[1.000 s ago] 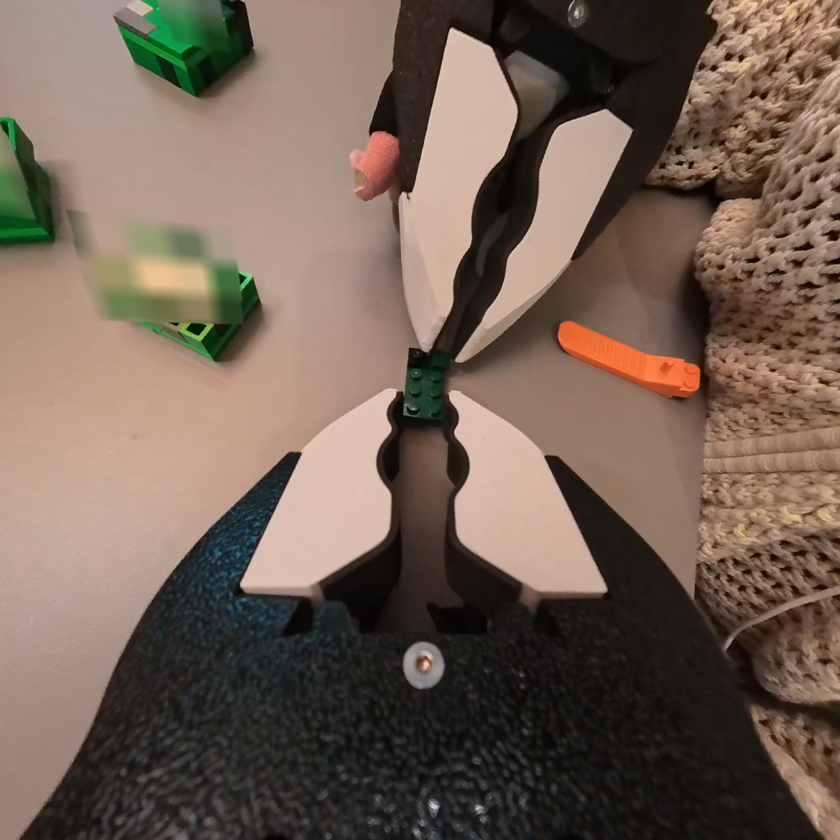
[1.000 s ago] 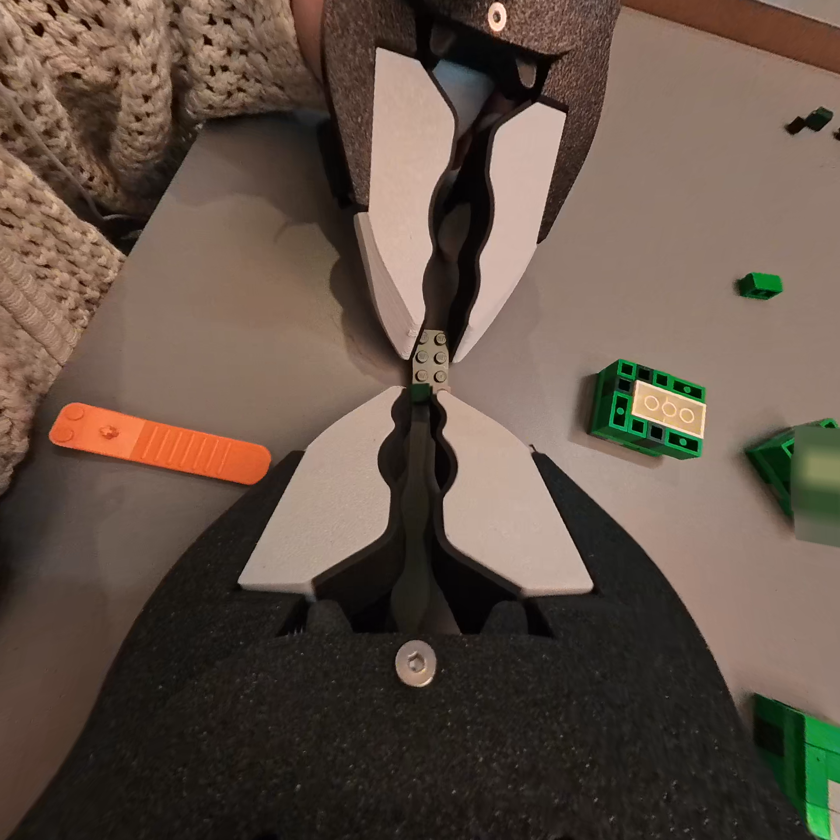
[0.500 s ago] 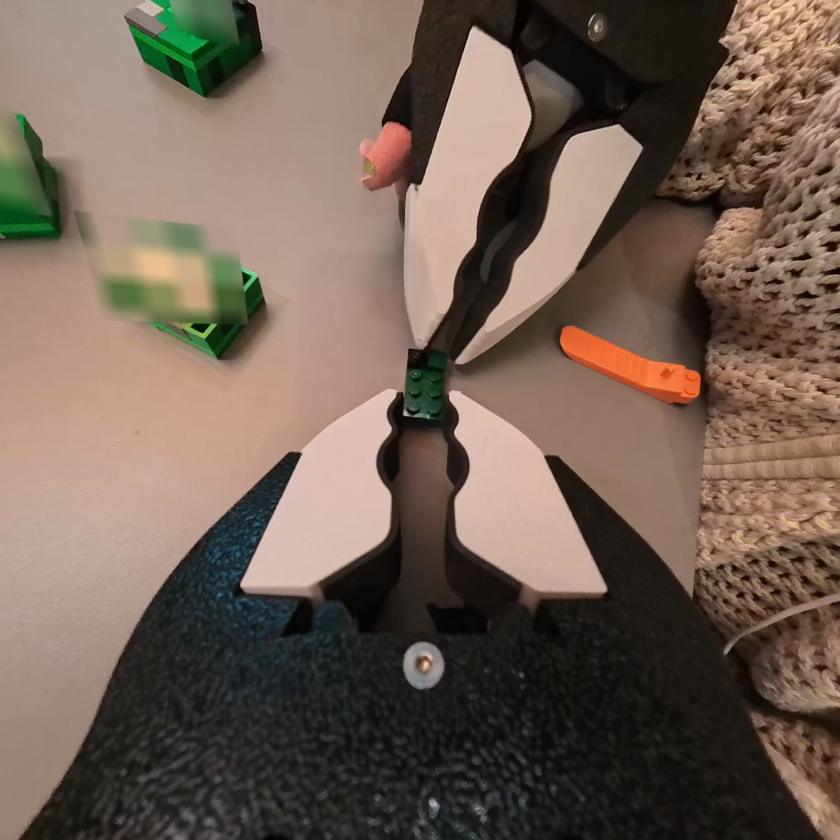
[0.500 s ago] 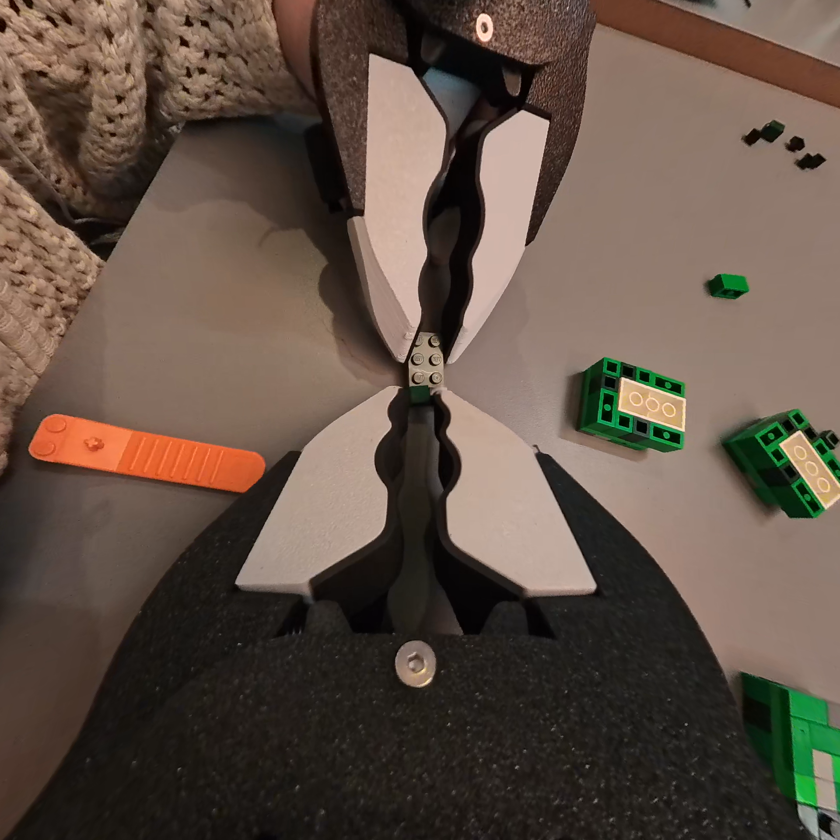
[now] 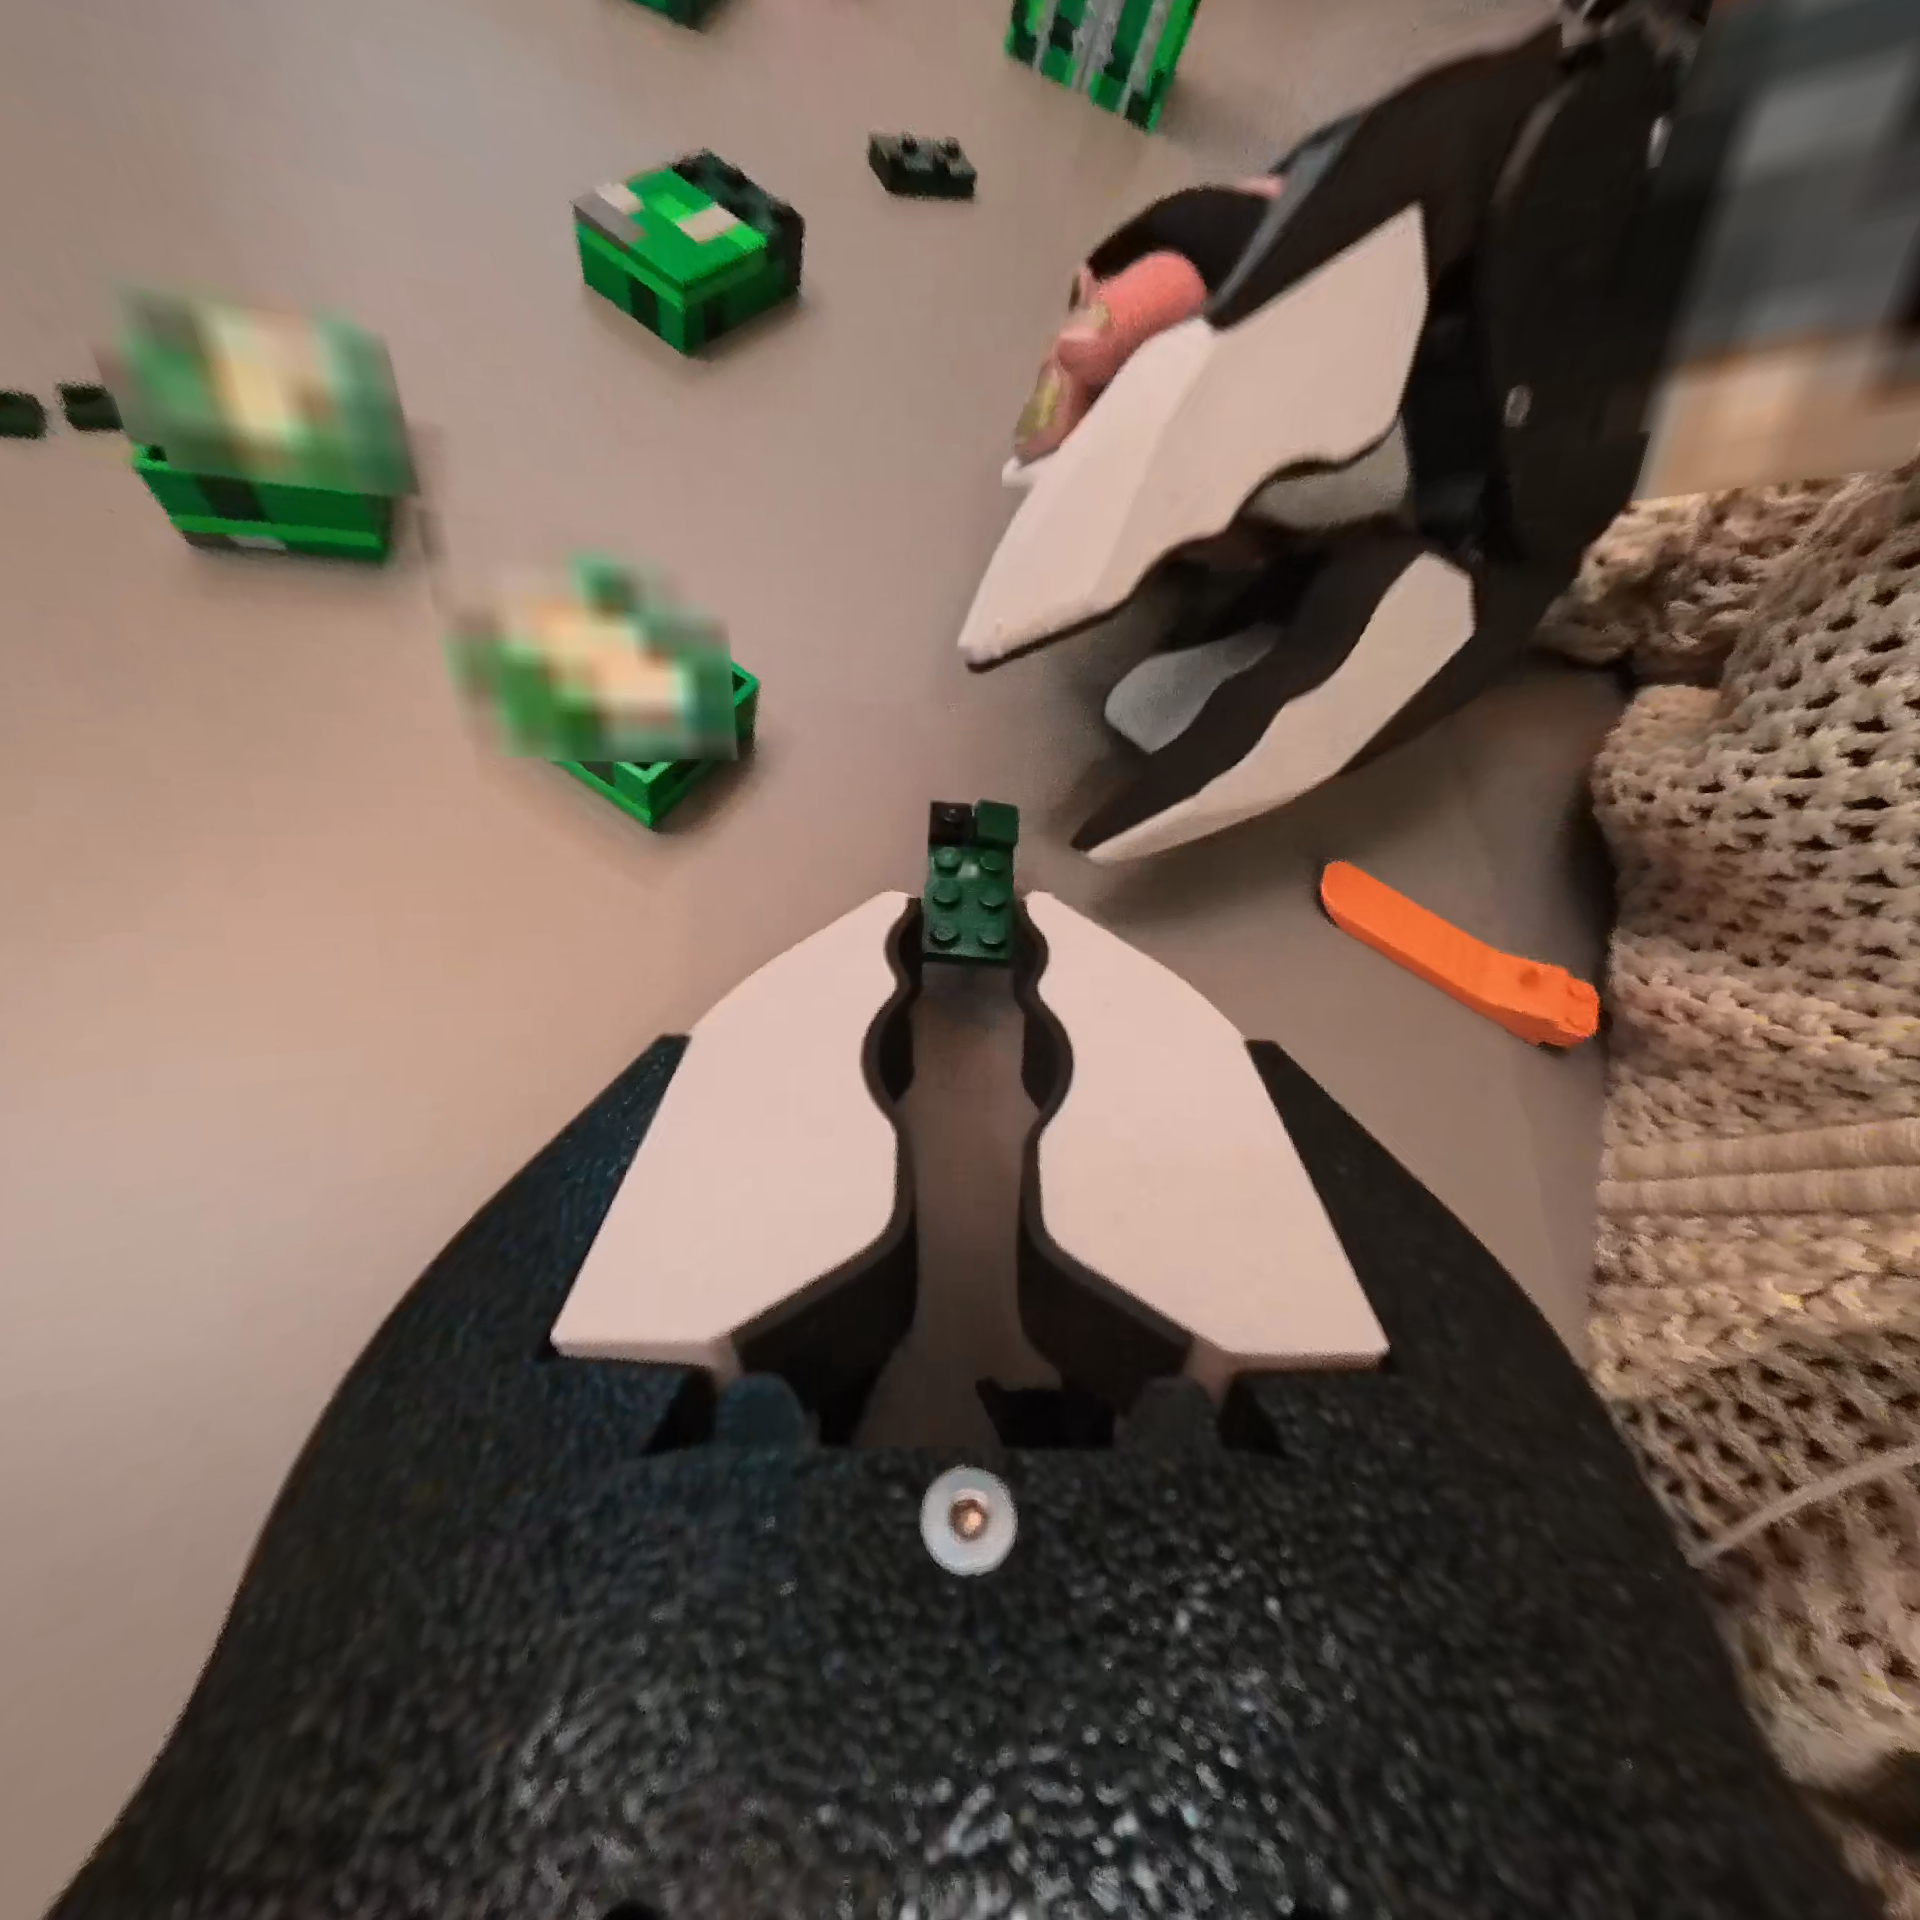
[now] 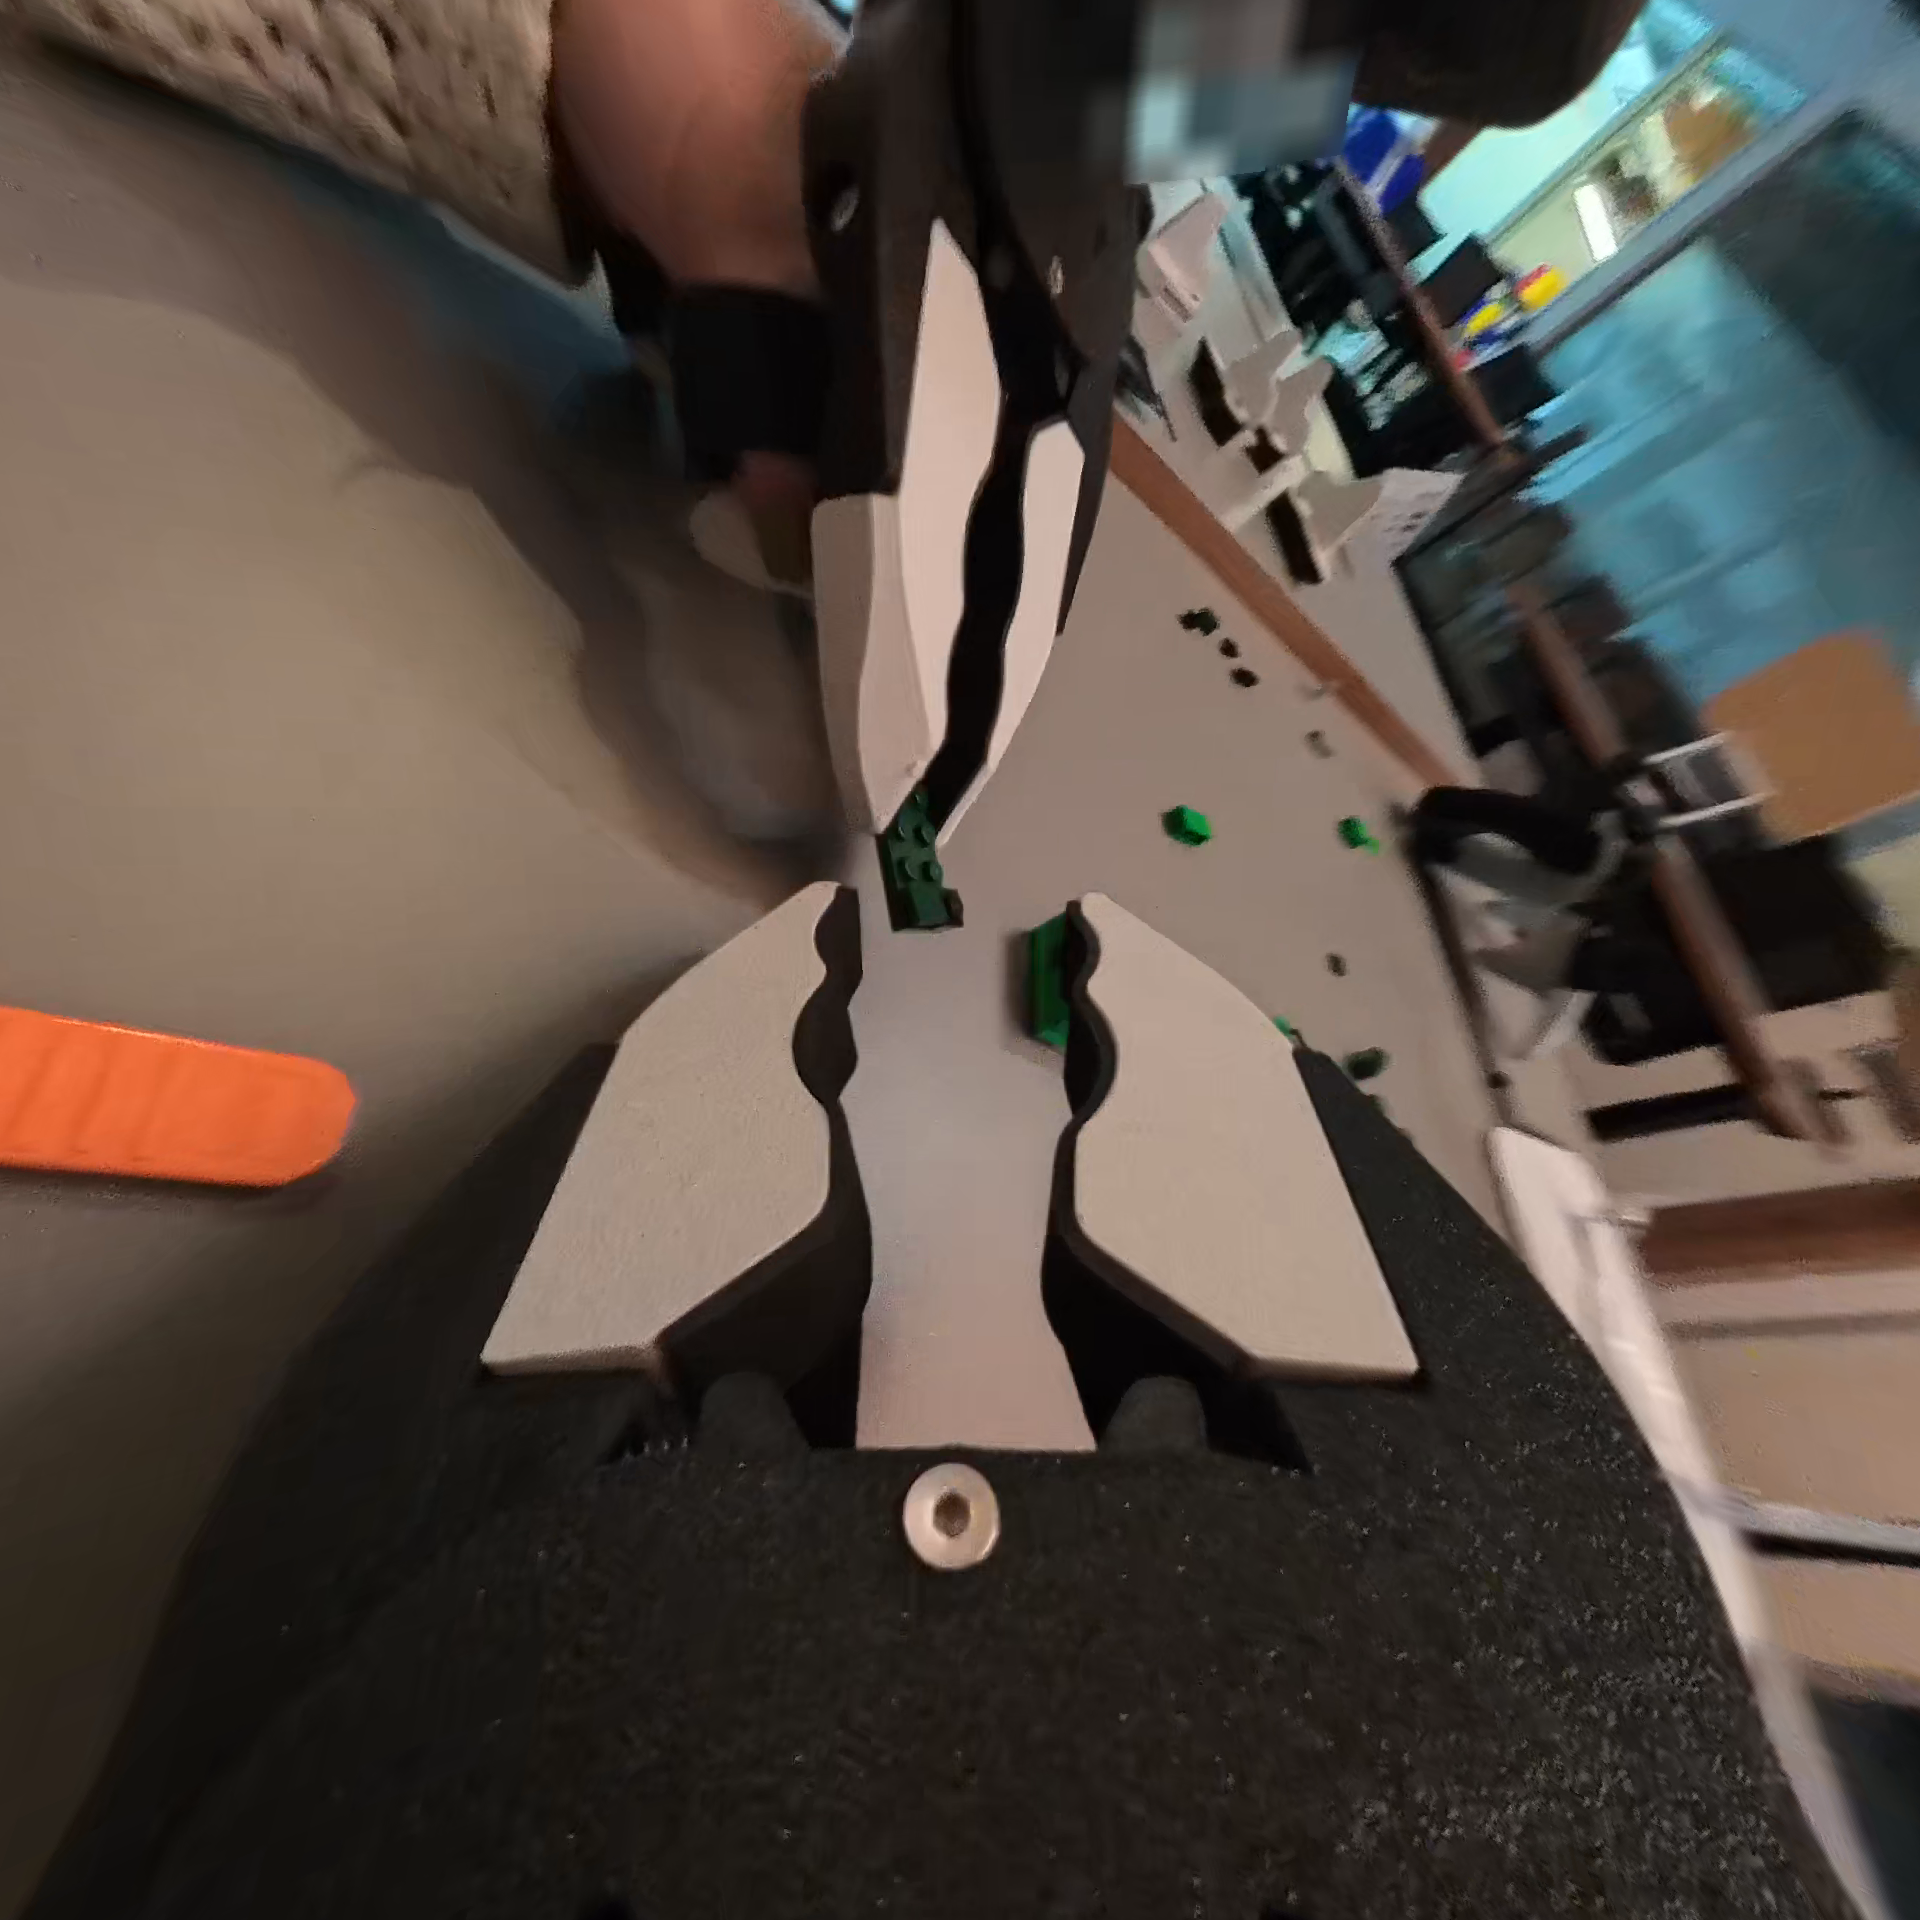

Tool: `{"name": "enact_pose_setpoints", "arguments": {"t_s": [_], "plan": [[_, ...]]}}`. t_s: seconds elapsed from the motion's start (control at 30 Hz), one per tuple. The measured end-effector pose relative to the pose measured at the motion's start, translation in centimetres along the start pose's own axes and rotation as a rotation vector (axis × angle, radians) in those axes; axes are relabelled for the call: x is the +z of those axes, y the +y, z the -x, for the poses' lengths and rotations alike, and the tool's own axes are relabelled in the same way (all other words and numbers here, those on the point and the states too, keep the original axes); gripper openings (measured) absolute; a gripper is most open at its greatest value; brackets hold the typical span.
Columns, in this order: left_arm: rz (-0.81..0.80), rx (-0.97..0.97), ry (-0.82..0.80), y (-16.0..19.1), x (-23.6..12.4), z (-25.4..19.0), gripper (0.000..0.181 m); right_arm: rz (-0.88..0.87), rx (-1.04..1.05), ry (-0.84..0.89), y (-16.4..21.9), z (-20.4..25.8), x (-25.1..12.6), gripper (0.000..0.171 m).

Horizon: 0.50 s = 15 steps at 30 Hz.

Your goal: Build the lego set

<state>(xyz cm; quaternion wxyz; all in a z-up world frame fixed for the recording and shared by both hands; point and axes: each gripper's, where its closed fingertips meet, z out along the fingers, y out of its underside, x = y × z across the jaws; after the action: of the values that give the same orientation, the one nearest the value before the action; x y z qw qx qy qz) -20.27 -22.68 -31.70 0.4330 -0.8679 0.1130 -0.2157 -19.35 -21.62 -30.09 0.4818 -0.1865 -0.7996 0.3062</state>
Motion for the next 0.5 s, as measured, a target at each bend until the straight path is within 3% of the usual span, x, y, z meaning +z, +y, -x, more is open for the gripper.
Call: {"name": "enact_pose_setpoints", "arguments": {"t_s": [0.33, 0.5], "plan": [[-0.136, -0.098, -0.052, -2.5, -1.7, 1.2, 0.015, -0.021, -0.15, 0.167, -0.4, -2.7, 0.7, 0.033], [-0.135, -0.114, -0.039, -3.1, -1.7, 1.0, 0.015, -0.063, -0.264, 0.201, -0.7, -3.3, 1.0, 0.022]]}}
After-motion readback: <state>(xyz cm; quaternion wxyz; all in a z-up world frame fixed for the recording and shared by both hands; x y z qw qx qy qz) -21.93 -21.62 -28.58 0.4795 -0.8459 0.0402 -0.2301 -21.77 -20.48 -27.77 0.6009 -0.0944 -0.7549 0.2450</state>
